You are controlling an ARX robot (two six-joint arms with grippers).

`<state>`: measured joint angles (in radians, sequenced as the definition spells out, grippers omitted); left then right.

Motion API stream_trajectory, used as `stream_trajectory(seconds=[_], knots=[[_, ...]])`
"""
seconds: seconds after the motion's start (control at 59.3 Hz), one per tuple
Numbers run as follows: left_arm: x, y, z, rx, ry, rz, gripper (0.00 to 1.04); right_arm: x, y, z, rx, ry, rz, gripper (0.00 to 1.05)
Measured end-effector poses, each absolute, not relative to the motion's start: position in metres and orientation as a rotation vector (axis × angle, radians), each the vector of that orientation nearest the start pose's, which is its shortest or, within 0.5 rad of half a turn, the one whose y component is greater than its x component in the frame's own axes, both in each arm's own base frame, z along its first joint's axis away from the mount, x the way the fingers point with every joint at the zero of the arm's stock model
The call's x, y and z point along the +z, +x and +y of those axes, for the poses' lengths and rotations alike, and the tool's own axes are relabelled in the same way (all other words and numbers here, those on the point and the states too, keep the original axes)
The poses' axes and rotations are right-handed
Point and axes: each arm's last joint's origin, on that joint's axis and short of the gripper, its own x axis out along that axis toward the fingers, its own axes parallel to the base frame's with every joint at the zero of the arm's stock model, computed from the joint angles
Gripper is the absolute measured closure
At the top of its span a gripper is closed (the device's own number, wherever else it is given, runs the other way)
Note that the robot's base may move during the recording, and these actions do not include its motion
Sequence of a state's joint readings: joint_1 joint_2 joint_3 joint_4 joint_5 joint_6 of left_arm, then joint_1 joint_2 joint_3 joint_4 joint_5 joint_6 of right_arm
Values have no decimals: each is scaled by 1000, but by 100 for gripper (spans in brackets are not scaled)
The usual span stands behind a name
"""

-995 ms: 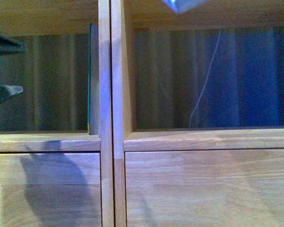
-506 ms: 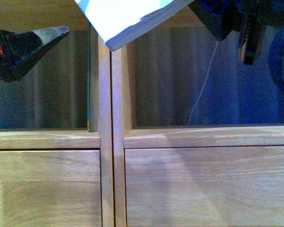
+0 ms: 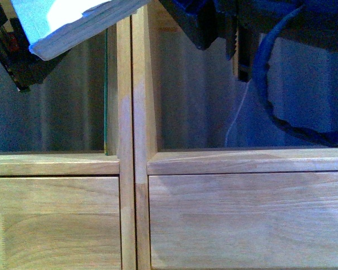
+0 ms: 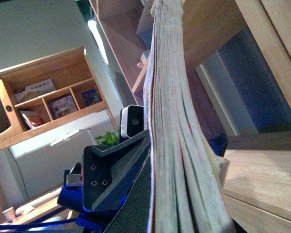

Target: Organize books on shelf

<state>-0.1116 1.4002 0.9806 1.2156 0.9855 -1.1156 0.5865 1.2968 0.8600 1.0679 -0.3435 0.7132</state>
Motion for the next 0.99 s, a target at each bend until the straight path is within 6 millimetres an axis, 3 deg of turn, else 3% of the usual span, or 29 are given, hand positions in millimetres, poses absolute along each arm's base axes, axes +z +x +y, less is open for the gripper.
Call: stream_trajectory(seconds=[0.169,0.27,0.337,0.607,0.742,0.995], knots=[[383,270,-53,-1300,-593,-137,67,365,224,166,1094,727,-291,97],[384,263,-49,-1293,-599,-145,89,366,225,168,1099,741,-287,74],[383,259,-46,-1285,-602,-148,96,365,225,168,1103,754,-279,64],[377,240,-29,-1206,-572,-155,98,358,223,155,1076,744,-277,22],[375,252,-19,-1101,-525,-180,98,353,224,132,1011,723,-287,6],[363,299,10,-746,-323,-259,98,339,210,68,836,572,-297,7]])
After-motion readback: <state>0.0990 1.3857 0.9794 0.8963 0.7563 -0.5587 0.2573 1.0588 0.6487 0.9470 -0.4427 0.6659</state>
